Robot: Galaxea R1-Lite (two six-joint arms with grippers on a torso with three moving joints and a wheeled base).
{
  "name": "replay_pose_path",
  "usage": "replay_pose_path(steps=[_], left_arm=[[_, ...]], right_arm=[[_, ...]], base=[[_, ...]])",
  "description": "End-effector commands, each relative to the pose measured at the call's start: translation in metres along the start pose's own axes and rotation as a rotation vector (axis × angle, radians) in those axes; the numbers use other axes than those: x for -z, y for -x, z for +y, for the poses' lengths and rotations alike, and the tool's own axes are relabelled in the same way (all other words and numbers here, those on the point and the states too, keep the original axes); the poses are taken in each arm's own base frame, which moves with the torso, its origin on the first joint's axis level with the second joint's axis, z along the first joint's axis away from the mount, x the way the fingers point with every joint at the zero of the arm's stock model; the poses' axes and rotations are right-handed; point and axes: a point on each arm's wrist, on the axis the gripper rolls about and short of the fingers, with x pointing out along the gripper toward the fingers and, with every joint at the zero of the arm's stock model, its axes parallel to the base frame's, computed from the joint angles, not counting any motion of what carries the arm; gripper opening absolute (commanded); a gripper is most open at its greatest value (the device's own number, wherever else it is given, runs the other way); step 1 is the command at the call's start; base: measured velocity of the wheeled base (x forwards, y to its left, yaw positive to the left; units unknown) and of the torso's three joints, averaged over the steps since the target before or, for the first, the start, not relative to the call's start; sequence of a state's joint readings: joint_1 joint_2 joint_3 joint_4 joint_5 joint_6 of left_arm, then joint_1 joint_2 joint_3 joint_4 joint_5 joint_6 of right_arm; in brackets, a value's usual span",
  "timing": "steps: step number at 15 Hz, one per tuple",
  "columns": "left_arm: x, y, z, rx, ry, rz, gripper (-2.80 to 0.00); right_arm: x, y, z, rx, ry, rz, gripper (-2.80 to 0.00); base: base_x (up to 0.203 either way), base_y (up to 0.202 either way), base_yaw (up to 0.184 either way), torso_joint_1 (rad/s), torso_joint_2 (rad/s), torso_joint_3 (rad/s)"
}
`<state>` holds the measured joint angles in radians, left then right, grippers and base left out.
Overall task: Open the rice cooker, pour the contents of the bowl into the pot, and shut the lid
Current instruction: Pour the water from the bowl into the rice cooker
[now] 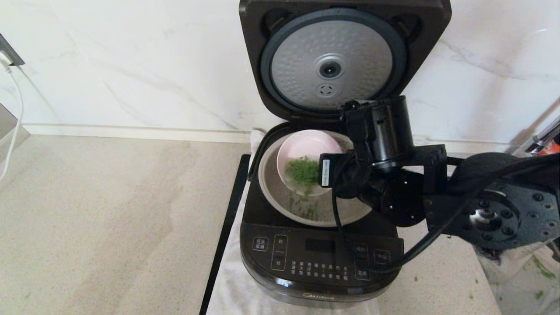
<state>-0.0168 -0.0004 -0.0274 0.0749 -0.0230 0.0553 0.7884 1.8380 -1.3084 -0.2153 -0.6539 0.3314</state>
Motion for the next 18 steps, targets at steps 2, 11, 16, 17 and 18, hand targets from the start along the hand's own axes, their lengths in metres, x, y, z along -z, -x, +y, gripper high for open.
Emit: replay_pose_path(steps=[2,11,16,17,18], left_arm=[[0.000,0.000,0.000,0.000,0.000,-0.001,-2.80],[0.000,0.000,0.000,0.000,0.000,-0.001,-2.80],[0.000,0.000,0.000,0.000,0.000,-0.001,-2.80],[0.000,0.000,0.000,0.000,0.000,-0.001,-2.80],[0.000,0.000,0.000,0.000,0.000,-0.001,-2.80]], right_arm=[[-0.007,0.012,-0.004,0.007,-0.008,-0.230,-2.80],[0.004,0.009,-0.005,0.061,0.065,-0.558,-2.80],[0.024,-0.001,0.000,0.089,0.158,-0.619,-2.80],[0.022,0.000,0.000,0.089,0.154,-0.623,-2.80],[0.019,0.001,0.001,0.090,0.149,-0.630,-2.80]], base=[[0.000,0.000,0.000,0.000,0.00,0.000],[0.000,0.000,0.000,0.000,0.00,0.000],[0.000,0.000,0.000,0.000,0.00,0.000],[0.000,0.000,0.000,0.000,0.00,0.000],[0.000,0.000,0.000,0.000,0.00,0.000]])
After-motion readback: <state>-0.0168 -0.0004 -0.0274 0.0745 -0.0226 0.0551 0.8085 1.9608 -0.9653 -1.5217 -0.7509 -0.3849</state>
